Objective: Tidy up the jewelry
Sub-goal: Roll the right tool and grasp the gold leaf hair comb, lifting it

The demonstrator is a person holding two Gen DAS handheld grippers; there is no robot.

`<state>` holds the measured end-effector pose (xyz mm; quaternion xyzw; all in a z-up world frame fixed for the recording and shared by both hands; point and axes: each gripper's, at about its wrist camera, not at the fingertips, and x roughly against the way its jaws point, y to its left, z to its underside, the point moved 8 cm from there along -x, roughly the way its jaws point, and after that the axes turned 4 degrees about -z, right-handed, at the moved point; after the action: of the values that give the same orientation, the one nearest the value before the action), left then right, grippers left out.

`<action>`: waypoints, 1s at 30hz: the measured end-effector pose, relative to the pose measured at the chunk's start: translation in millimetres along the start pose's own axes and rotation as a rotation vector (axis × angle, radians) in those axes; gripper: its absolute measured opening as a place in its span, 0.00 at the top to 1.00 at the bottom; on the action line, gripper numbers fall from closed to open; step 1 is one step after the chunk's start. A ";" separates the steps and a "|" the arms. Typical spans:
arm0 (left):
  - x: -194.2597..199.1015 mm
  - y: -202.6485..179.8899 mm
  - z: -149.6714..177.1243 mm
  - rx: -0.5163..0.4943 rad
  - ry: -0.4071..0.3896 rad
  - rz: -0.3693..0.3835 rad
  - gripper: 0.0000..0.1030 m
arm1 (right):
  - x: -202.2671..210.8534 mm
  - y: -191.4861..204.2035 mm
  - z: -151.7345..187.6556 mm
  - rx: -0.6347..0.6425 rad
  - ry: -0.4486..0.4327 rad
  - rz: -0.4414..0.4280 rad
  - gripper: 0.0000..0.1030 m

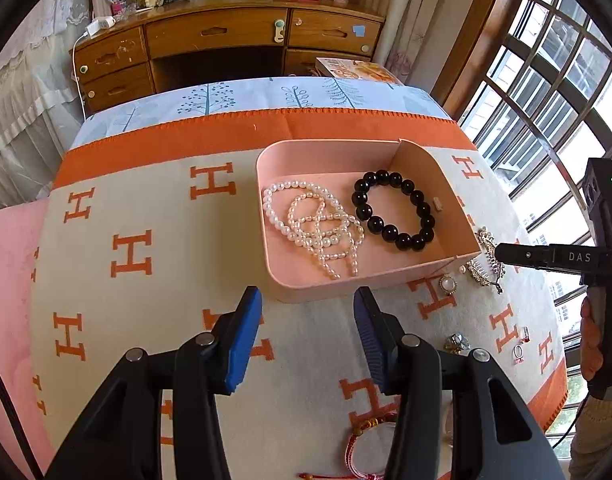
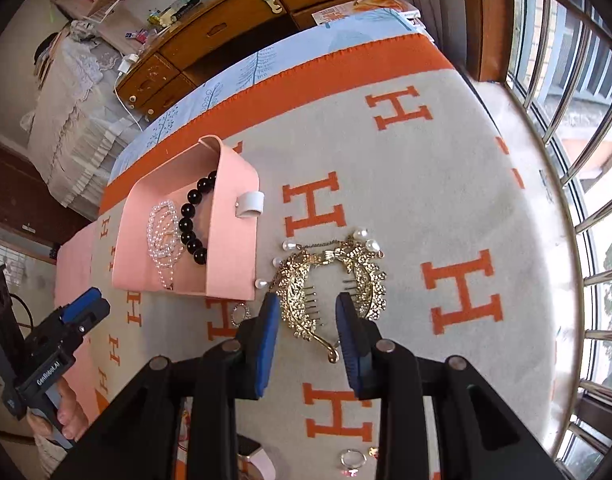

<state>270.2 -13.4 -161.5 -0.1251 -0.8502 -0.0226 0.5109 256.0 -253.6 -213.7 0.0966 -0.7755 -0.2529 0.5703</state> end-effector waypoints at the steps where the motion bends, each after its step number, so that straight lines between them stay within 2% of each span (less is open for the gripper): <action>1: -0.4 -1.6 0.4 -0.002 0.001 0.003 0.55 | -3.3 -0.2 -1.9 -0.032 0.007 -0.019 0.72; 4: -1.1 -7.8 2.2 -0.014 0.003 0.012 0.55 | -15.8 -5.3 -4.0 -0.141 0.037 -0.062 0.72; 11: 1.8 -15.6 5.1 -0.041 -0.006 0.030 0.54 | -24.3 -17.0 -16.3 -0.265 0.015 -0.022 0.72; 21: 1.0 -12.6 10.9 -0.029 -0.002 0.065 0.52 | -28.5 -6.6 -31.7 -0.105 0.010 0.234 0.72; 24: -0.2 -10.0 13.4 -0.029 0.000 0.065 0.52 | -30.6 -3.9 -35.3 -0.058 0.017 0.273 0.72; 30: -0.5 -4.9 14.8 -0.020 -0.001 0.081 0.51 | -32.0 -7.6 -42.8 -0.097 0.057 0.295 0.72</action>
<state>256.5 -15.8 -168.6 -0.1646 -0.8443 -0.0102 0.5099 305.5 -258.2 -234.9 -0.0387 -0.7518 -0.2007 0.6269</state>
